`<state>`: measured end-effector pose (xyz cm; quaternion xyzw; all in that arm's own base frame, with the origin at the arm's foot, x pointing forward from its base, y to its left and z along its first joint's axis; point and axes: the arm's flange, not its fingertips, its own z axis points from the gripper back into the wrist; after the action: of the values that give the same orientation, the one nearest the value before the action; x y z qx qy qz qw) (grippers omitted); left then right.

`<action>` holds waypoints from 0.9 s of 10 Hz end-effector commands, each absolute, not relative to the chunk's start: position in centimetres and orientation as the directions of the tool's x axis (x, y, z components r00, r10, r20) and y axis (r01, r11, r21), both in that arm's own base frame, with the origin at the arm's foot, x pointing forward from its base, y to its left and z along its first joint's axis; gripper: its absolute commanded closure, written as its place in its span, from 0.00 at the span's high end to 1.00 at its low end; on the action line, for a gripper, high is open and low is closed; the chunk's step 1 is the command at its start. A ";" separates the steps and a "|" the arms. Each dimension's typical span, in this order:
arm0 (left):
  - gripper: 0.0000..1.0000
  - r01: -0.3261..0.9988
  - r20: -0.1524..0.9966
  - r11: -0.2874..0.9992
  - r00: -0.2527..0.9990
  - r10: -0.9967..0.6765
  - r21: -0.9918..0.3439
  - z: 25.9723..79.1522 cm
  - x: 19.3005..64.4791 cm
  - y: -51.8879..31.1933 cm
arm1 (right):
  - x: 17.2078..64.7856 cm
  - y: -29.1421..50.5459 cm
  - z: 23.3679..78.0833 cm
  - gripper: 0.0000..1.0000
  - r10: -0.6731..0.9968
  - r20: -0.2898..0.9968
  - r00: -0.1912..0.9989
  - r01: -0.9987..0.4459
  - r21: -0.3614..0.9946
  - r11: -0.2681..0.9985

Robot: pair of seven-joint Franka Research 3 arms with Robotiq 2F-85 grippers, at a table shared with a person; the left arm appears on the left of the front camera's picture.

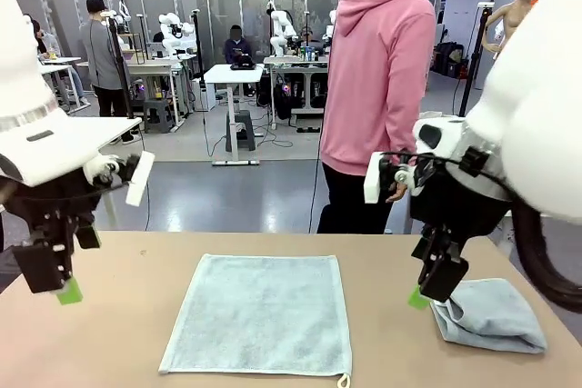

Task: Fold the towels and place them in the basket.
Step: When a person lays out a Towel with hook on the table, fold it in half twice.

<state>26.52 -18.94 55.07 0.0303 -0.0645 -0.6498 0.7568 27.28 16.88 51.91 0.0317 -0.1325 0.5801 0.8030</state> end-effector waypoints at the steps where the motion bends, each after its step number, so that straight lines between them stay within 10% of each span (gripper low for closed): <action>1: 1.00 0.985 0.099 0.104 0.091 -0.991 0.135 51.3 28.3 -19.6 | 28.4 18.7 47.9 0.93 0.951 0.212 0.223 -0.964 -0.096 0.248; 9: 1.00 0.999 0.151 0.016 0.008 -0.988 0.045 37.3 31.2 -21.4 | 31.3 22.2 36.2 0.93 0.989 0.094 0.110 -0.994 -0.018 0.112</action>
<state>32.70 -22.35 39.21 -0.0293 -0.0637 -0.6842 0.7259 32.32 23.12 38.23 0.0241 -0.0333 0.6521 0.7570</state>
